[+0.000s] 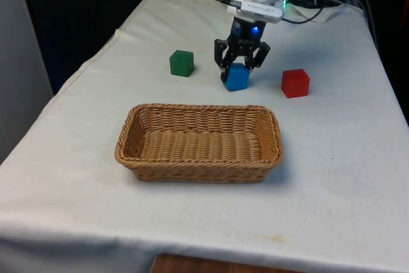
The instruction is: Pick up exactly two blocks and place them into the basket.
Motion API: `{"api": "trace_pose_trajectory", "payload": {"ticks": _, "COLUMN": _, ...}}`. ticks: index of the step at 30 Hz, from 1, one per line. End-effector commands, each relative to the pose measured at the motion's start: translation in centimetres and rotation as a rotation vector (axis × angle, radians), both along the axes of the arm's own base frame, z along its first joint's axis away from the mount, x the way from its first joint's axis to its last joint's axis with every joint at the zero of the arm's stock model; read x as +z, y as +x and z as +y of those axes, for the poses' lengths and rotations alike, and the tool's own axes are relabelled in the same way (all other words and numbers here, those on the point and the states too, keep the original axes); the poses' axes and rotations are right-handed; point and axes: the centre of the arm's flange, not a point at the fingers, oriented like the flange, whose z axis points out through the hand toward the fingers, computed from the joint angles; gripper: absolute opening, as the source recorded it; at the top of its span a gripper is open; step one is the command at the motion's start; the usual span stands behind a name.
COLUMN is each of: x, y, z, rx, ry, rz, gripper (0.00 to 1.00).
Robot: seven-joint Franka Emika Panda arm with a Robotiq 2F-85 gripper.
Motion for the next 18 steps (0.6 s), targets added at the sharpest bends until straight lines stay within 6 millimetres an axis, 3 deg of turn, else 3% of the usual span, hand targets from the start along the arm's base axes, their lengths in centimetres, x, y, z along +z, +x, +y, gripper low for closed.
{"api": "trace_pose_trajectory", "payload": {"ticks": 1, "x": 0.0, "y": 0.0, "z": 0.0, "rx": 0.0, "ry": 0.0, "rz": 0.0, "gripper": 0.0}}
{"api": "trace_pose_trajectory", "payload": {"ticks": 18, "x": 3.6, "y": 0.5, "z": -2.0, "rx": -0.003, "ry": 0.035, "rz": -0.007, "gripper": 0.0}}
